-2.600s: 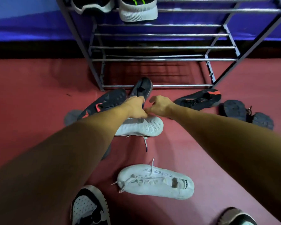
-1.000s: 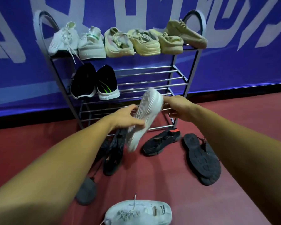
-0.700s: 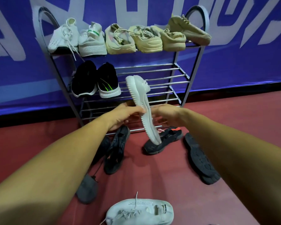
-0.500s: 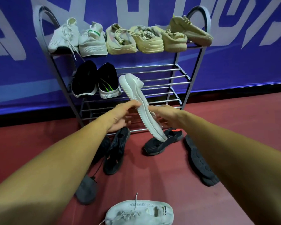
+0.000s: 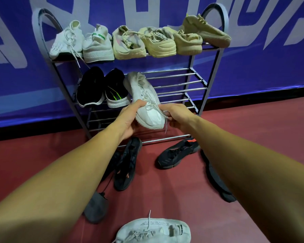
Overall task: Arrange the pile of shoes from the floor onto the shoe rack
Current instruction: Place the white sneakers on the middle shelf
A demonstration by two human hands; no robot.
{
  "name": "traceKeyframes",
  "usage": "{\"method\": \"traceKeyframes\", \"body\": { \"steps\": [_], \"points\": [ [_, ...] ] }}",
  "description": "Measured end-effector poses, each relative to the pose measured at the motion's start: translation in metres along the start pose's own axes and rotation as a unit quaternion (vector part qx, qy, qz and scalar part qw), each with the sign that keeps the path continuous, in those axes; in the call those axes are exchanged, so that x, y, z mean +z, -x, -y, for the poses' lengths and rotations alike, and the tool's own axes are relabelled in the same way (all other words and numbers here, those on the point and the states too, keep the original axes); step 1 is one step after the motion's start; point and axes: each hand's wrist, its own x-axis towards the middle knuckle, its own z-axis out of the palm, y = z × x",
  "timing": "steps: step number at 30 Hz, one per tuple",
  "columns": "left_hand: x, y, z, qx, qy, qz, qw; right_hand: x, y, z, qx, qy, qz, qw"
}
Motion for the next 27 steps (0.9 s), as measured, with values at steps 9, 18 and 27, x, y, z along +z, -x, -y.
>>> {"method": "traceKeyframes", "body": {
  "steps": [9, 18, 27],
  "points": [
    [0.008, -0.005, -0.009, 0.010, -0.005, -0.031, 0.999, -0.019, 0.009, 0.003, 0.042, -0.026, 0.130, 0.990],
    [0.007, -0.005, -0.014, 0.071, -0.060, -0.051, 0.994, -0.008, -0.007, 0.015, 0.015, -0.191, 0.093, 0.977],
    [-0.009, -0.005, -0.010, 0.092, -0.119, -0.035, 0.988, 0.014, -0.023, 0.011, -0.015, -0.190, -0.002, 0.982]
  ]
}}
